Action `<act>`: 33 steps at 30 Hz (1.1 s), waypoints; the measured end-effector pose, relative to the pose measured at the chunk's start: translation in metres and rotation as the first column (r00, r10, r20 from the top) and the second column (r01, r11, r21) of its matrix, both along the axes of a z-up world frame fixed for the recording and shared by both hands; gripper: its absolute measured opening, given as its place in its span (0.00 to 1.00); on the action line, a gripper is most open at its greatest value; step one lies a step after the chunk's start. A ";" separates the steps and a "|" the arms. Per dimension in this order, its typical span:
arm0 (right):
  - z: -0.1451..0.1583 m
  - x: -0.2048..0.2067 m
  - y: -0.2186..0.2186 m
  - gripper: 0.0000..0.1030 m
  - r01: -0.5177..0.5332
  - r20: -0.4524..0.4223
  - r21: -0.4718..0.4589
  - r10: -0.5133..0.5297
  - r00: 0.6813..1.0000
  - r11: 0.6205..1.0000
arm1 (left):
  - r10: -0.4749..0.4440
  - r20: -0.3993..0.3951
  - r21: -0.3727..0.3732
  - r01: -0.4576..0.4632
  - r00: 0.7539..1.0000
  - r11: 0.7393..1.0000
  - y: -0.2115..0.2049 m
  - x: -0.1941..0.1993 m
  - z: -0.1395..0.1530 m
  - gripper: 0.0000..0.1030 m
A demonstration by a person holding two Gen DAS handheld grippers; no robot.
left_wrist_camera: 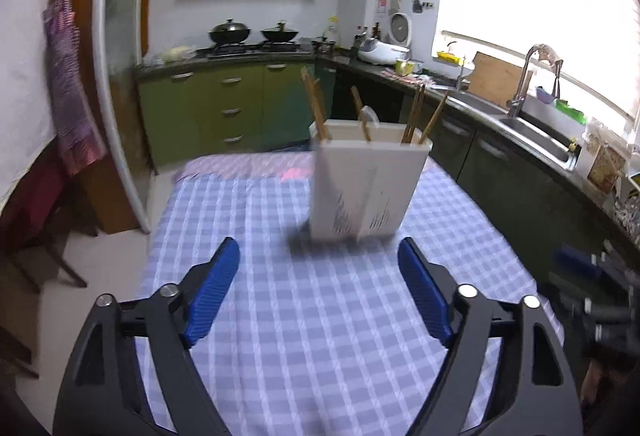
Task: Organize utensils
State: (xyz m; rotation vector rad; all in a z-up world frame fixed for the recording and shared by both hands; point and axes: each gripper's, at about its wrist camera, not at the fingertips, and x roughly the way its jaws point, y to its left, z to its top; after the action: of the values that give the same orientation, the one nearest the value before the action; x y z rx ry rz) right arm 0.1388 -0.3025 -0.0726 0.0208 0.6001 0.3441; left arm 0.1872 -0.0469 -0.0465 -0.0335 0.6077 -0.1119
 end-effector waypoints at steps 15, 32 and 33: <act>0.041 -0.099 -0.022 0.95 0.104 0.166 0.000 -0.103 0.981 0.995 | 0.104 0.098 0.054 -0.110 0.990 0.993 -0.002 -0.134 0.011 0.93; 0.045 -0.149 -0.025 0.95 0.132 0.194 -0.022 -0.125 0.973 0.991 | 0.128 0.099 0.016 -0.131 0.987 0.991 -0.002 -0.162 0.012 0.93; 0.045 -0.149 -0.024 0.95 0.128 0.193 -0.023 -0.122 0.974 0.991 | 0.131 0.100 0.017 -0.133 0.986 0.991 -0.002 -0.162 0.012 0.93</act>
State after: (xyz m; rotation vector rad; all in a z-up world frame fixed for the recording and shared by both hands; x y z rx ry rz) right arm -0.0098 -0.3263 -0.0280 -0.0085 0.4120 0.2100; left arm 0.0248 -0.0489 -0.0345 -0.0450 0.5064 0.0220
